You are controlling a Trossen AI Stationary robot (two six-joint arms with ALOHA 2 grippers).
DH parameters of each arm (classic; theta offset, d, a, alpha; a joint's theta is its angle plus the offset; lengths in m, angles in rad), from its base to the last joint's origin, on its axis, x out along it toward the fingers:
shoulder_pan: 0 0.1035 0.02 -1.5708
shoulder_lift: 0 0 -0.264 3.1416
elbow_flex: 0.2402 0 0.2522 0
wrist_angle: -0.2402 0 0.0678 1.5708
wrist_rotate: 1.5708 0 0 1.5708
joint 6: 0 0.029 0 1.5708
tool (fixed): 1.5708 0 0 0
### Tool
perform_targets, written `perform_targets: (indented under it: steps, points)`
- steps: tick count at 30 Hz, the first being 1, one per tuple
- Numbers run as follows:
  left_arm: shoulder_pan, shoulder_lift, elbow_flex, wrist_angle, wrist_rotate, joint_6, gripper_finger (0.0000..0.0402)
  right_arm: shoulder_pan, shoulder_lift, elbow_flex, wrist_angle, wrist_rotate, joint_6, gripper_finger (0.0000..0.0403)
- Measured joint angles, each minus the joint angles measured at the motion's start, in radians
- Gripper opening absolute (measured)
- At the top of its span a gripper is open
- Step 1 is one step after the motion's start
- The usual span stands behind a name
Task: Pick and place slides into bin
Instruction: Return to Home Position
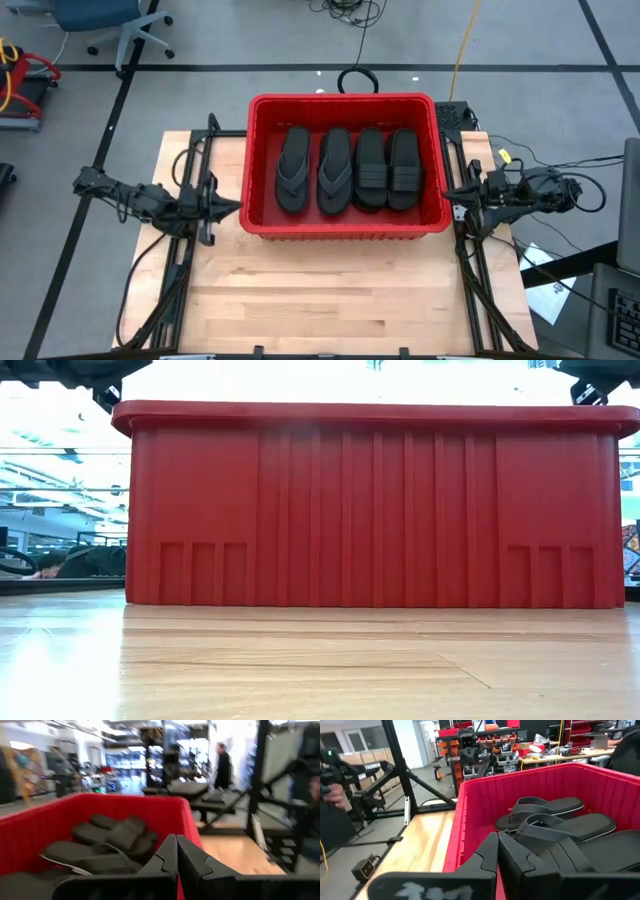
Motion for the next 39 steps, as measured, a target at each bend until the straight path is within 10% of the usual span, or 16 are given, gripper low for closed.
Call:
perform_targets:
  steps: [39]
  points:
    - [0.000,0.004,0.000,-0.062,0.090,-0.096,0.0026,0.000,0.000,0.000,0.030,0.000,0.039,0.0000]
